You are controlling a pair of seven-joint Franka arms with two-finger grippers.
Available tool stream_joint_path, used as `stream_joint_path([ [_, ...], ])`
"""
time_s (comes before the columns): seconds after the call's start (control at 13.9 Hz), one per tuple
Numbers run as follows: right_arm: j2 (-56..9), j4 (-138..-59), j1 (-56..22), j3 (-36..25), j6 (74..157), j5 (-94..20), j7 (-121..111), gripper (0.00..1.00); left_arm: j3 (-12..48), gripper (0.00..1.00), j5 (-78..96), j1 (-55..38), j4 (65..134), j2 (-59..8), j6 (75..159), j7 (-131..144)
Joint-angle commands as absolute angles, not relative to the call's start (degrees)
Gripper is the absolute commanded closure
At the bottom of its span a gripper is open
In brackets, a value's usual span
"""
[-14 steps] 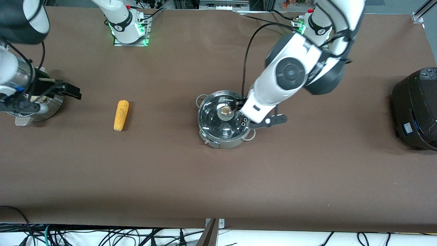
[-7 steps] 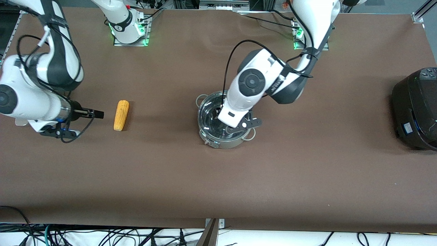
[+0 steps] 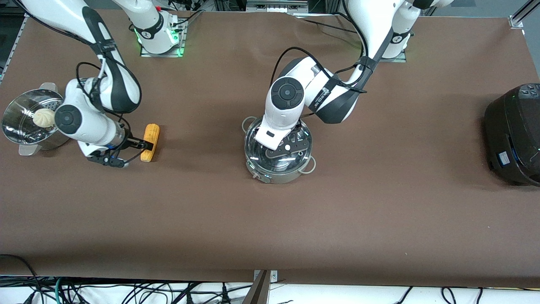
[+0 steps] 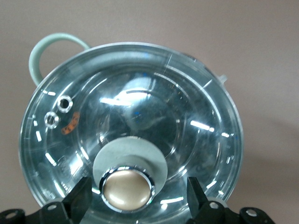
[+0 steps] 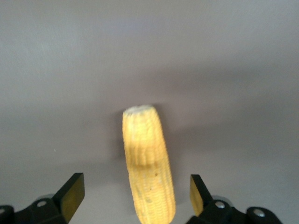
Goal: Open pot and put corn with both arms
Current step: 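Grasp the lid knob with the left gripper while the right gripper grasps the corn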
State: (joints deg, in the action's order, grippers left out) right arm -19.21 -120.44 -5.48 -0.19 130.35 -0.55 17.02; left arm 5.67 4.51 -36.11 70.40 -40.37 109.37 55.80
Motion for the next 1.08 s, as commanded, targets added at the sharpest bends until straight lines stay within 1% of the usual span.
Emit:
stream_joint_path([
  [0.0, -18.9, -122.7, -7.2, -0.3, 131.1, -1.0, 18.9, 0.0, 5.5, 0.11, 3.1, -36.0, 69.7, -41.0, 110.7, 55.5],
  [0.22, -22.2, -122.8, -7.4, -0.4, 131.3, -0.4, 18.9, 0.0, 5.5, 0.14, 3.0, -35.9, 69.8, -41.0, 111.1, 55.5],
  [0.43, -22.7, -122.9, -7.4, -0.7, 131.2, 1.0, 18.7, 0.0, 5.5, 0.14, 2.9, -35.7, 70.3, -41.0, 111.1, 55.3],
  [0.5, -22.7, -122.9, -7.4, -0.7, 131.1, 2.1, 18.6, 0.0, 5.5, 0.17, 2.5, -35.7, 70.6, -41.0, 111.2, 54.4],
  [0.65, -23.6, -123.0, -7.4, -0.8, 131.1, 2.6, 18.7, 0.01, 5.4, 0.25, 2.3, -35.6, 71.3, -41.0, 111.2, 53.0],
  [0.72, -24.2, -123.0, -7.4, -0.8, 131.1, 2.6, 18.7, 0.04, 5.4, 0.3, 2.3, -35.7, 71.4, -41.0, 111.2, 52.9],
  [0.79, -24.4, -123.0, -7.3, -0.8, 131.1, 2.6, 18.5, 0.13, 5.4, 0.39, 2.3, -35.7, 71.4, -41.0, 111.2, 52.9],
  [0.86, -24.6, -123.0, -7.3, -0.8, 131.1, 2.6, 18.5, 0.33, 5.5, 0.47, 2.4, -35.6, 71.4, -41.0, 111.1, 52.9],
  [0.93, -24.6, -123.0, -7.4, -0.8, 130.8, 2.7, 18.4, 0.63, 5.5, 0.53, 2.3, -35.6, 71.4, -41.0, 111.0, 52.9],
  [1.01, -24.5, -122.6, -7.4, -0.8, 129.6, 2.8, 18.3, 0.89, 5.5, 0.59, 2.3, -35.6, 71.4, -41.0, 110.9, 52.8],
])
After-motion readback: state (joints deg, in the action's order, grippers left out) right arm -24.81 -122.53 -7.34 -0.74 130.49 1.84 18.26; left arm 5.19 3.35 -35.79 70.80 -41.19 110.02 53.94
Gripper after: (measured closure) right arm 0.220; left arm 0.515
